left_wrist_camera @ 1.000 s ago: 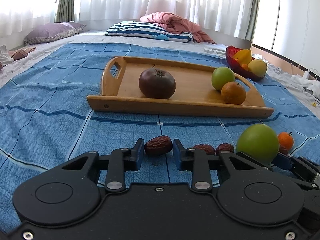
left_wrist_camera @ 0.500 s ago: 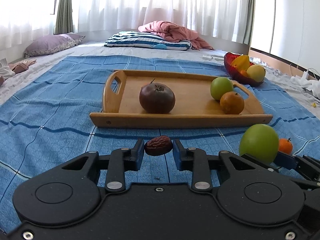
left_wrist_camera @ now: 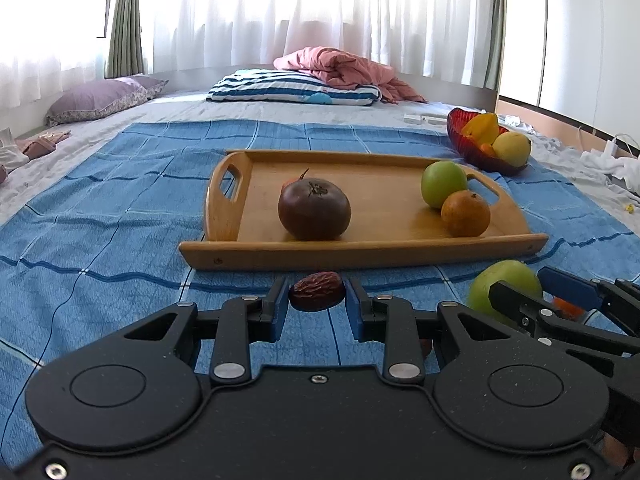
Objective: Organize fruits
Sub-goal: 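Carry the date in the left tool while the right tool carries the large apple over the tray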
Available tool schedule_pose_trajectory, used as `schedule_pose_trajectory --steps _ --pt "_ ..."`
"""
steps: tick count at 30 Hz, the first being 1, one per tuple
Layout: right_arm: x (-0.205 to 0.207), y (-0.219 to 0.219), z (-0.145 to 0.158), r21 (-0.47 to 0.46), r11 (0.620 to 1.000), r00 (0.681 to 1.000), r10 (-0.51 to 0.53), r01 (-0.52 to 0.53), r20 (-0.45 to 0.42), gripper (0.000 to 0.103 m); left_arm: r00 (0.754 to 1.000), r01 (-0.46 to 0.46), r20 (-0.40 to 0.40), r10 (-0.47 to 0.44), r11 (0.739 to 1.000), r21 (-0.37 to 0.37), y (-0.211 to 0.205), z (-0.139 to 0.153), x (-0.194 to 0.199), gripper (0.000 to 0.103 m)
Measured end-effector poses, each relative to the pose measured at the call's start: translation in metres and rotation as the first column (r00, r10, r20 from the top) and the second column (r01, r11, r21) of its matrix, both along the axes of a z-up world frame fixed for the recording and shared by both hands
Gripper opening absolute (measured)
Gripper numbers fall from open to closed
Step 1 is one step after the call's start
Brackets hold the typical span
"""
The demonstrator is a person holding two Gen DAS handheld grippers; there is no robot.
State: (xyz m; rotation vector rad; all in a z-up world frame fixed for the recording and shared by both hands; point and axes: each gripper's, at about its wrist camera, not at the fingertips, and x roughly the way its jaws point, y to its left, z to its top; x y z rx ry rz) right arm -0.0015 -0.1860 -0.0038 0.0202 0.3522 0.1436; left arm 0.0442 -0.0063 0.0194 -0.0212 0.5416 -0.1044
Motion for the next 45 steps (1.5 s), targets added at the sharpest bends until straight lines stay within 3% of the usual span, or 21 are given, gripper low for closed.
schedule_pose_trajectory --steps 4,8,11,14,23,31,39,45 --pt "0.001 0.001 -0.005 -0.021 1.0 1.0 -0.014 0.014 -0.013 0.066 1.0 0.001 -0.008 -0.001 1.0 0.001 0.0 -0.003 -0.001 0.029" --pt "0.011 -0.009 -0.012 0.045 0.999 0.997 -0.015 0.018 -0.071 0.07 1.0 0.003 -0.007 -0.003 1.0 0.005 0.0 -0.003 -0.001 0.029" --pt "0.016 -0.011 -0.015 0.071 0.997 0.995 -0.014 0.021 -0.098 0.07 1.0 0.004 -0.005 -0.004 1.0 0.006 0.0 -0.003 0.0 0.029" --pt "0.02 -0.01 -0.016 0.077 0.997 0.993 -0.013 0.022 -0.116 0.062 1.0 0.005 0.002 -0.005 1.0 0.013 -0.001 -0.001 0.002 0.029" --pt "0.025 -0.014 0.001 0.111 0.994 0.996 0.012 -0.002 -0.086 0.061 0.999 0.03 0.015 -0.029 0.999 -0.03 0.01 0.023 0.028 0.029" --pt "0.056 -0.031 0.044 0.183 0.983 0.999 0.034 -0.026 -0.038 0.061 0.998 0.067 -0.007 -0.068 0.994 -0.082 0.027 0.059 0.089 0.029" --pt "0.126 -0.05 0.08 0.2 0.98 0.995 0.024 -0.004 -0.099 0.061 0.988 0.083 -0.117 -0.101 0.985 -0.15 0.035 0.07 0.166 0.029" --pt "0.185 -0.06 0.084 0.206 0.977 0.982 -0.019 0.058 -0.188 0.061 0.975 0.067 -0.199 -0.101 0.983 -0.17 0.032 0.063 0.218 0.029"
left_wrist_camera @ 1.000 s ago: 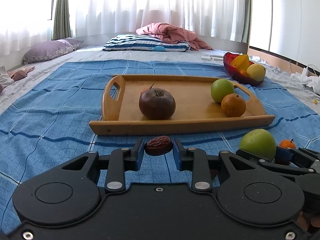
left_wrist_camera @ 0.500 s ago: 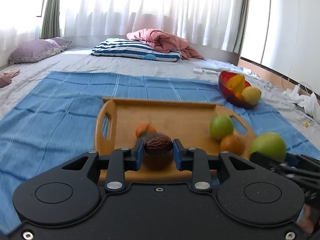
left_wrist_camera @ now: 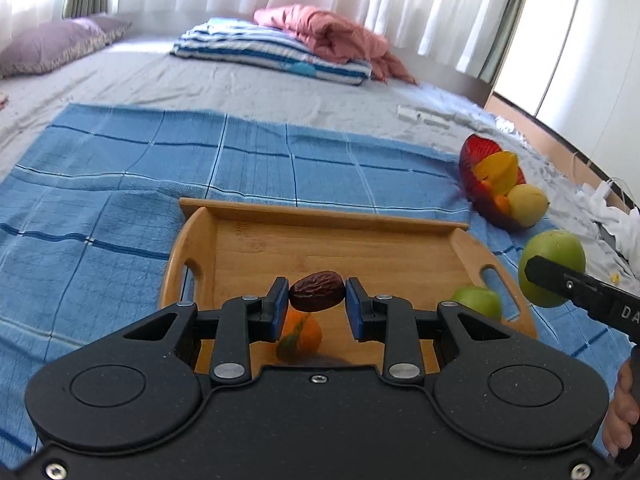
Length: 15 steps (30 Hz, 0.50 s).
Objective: Organize fruits
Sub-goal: 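Carry the date in the left tool while the right tool carries the large apple over the tray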
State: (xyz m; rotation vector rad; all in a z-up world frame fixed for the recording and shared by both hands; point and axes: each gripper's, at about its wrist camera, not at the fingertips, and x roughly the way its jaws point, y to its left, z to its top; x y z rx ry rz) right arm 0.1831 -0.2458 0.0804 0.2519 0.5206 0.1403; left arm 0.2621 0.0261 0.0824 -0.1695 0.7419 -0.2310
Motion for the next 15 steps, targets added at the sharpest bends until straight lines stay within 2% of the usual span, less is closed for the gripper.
schedule_pose_trajectory --steps 8,15 --pt "0.063 -0.001 -0.013 -0.024 0.999 0.991 -0.034 0.031 -0.128 0.061 0.997 -0.014 -0.075 0.017 0.999 0.042 -0.01 -0.019 0.046 0.029" --pt "0.093 0.005 -0.03 -0.055 0.998 0.977 -0.05 0.039 -0.209 0.061 0.993 -0.01 -0.112 0.019 0.997 0.082 -0.02 -0.036 0.067 0.029"
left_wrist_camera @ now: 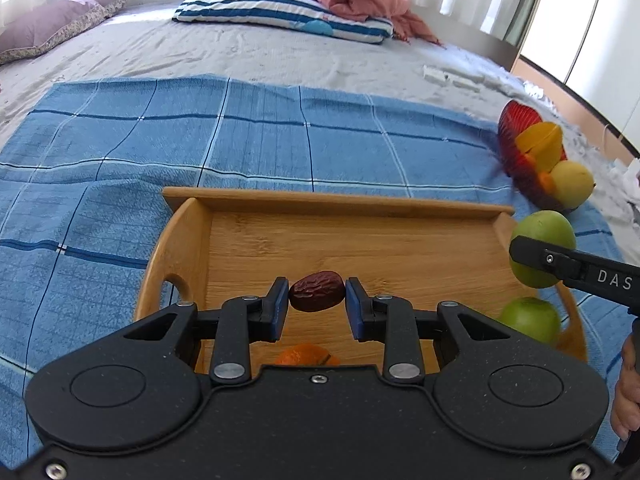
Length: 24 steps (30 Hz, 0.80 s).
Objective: Organize fruits
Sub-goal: 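Carry the date in the left tool while the right tool carries the large apple over the tray, then lower and open both tools to release the date and large apple on the tray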
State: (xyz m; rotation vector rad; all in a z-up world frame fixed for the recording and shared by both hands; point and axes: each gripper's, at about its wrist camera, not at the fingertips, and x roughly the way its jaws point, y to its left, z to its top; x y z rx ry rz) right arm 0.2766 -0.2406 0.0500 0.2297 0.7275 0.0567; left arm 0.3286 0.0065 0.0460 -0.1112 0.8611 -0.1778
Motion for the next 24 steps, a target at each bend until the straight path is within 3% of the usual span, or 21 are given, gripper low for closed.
schedule_pose_trajectory --steps 8,24 --pt "0.016 0.003 -0.015 0.019 1.0 0.998 -0.007 0.008 -0.06 0.061 1.0 -0.007 -0.029 0.007 1.0 0.017 0.002 -0.014 0.008 0.029" --pt "0.023 0.005 -0.03 0.039 0.999 0.996 -0.01 0.013 -0.091 0.061 0.999 0.0 -0.037 0.002 0.999 0.044 -0.001 -0.022 0.01 0.029"
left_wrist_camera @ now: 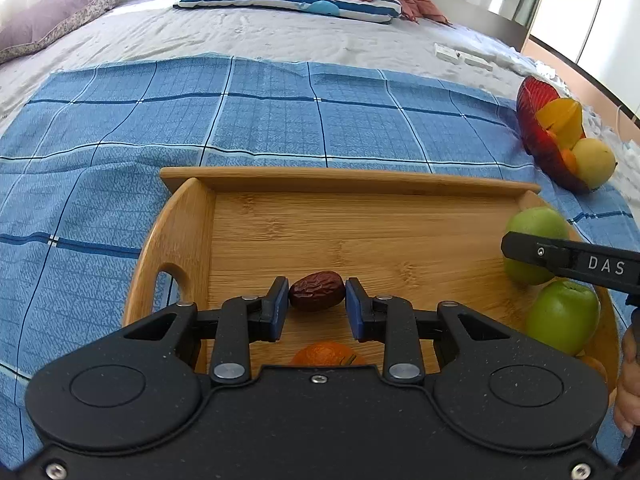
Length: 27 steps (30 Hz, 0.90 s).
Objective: Organize fruits
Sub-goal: 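Lower and open both tools to release the date and large apple on the tray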
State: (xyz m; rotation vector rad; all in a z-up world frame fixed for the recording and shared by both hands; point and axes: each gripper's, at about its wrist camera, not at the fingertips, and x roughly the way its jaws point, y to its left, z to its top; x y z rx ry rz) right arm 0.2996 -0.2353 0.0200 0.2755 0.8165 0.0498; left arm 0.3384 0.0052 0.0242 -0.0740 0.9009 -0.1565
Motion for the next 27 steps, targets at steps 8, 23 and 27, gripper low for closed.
schedule_pose_trajectory --steps 8,23,27 --pt "-0.002 -0.002 -0.003 0.012 1.0 1.0 -0.002 0.002 0.004 0.062 1.0 0.006 0.01 -0.006 1.0 0.023 -0.003 -0.001 0.0 0.03" --pt "-0.009 -0.003 -0.004 0.011 1.0 1.0 -0.01 0.01 0.027 0.064 1.0 -0.006 0.011 0.005 0.999 0.046 0.0 0.0 -0.003 0.03" --pt "-0.01 -0.005 -0.002 0.009 1.0 0.999 -0.013 0.013 0.029 0.065 1.0 -0.01 0.009 0.01 0.999 0.042 0.001 0.001 -0.005 0.035"
